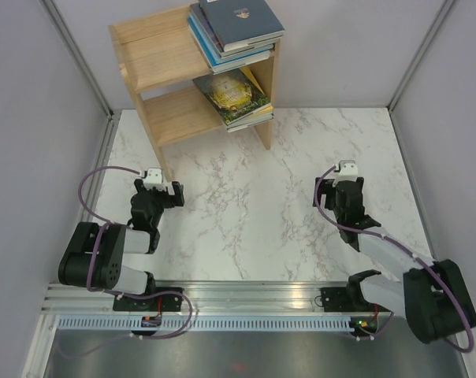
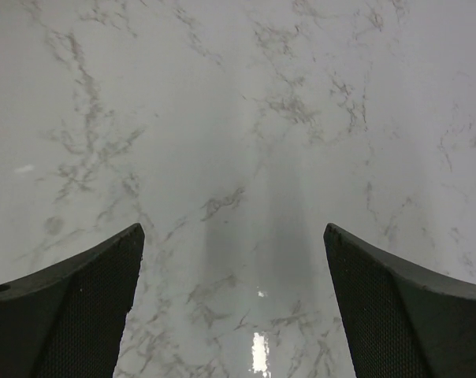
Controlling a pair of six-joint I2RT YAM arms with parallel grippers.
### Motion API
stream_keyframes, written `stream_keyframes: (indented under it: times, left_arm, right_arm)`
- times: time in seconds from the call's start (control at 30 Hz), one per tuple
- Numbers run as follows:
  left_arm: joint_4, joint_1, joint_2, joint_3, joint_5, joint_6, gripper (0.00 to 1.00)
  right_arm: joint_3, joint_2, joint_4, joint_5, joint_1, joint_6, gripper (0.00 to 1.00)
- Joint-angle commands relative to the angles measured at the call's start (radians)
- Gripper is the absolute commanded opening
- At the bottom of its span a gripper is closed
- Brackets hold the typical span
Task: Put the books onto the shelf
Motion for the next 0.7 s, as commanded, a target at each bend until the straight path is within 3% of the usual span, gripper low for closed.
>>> stream_keyframes:
  times: [0.0,0.07,0.17,0.3,0.37,0.4,0.57,0.67]
  left_arm:
    - [0.084,0.005,-0.002,0.019,-0.031,0.055,1.00]
    - [0.082,0.005,-0.002,0.019,-0.031,0.053,1.00]
    - [0.082,0.005,0.000,0.019,-0.031,0.053,1.00]
    - [0.082,0.005,-0.002,0.019,-0.031,0.053,1.00]
    - [0.082,0.005,-0.002,0.019,-0.031,0.055,1.00]
    - [0.082,0.005,-0.002,0.019,-0.030,0.055,1.00]
    - [0.082,0.005,0.000,0.019,-0.030,0.055,1.00]
    - [0.082,0.005,-0.002,0.019,-0.030,0.055,1.00]
  right_arm:
    - [0.022,0.151,0.277,0.034,-0.053,-0.081,0.98]
    - [0.022,0.255,0.404,-0.033,-0.099,-0.159,0.98]
    - [-0.010,0.358,0.559,-0.002,-0.138,-0.092,0.98]
    - [0.097,0.479,0.495,-0.011,-0.148,-0.109,0.98]
    - [0.098,0.533,0.578,-0.076,-0.165,-0.156,0.98]
    - [0.115,0.530,0.537,-0.058,-0.175,-0.132,0.98]
    - [0.028,0.492,0.653,-0.154,-0.231,-0.093,0.98]
    - [-0.192,0.510,1.041,-0.182,-0.250,-0.086,0.98]
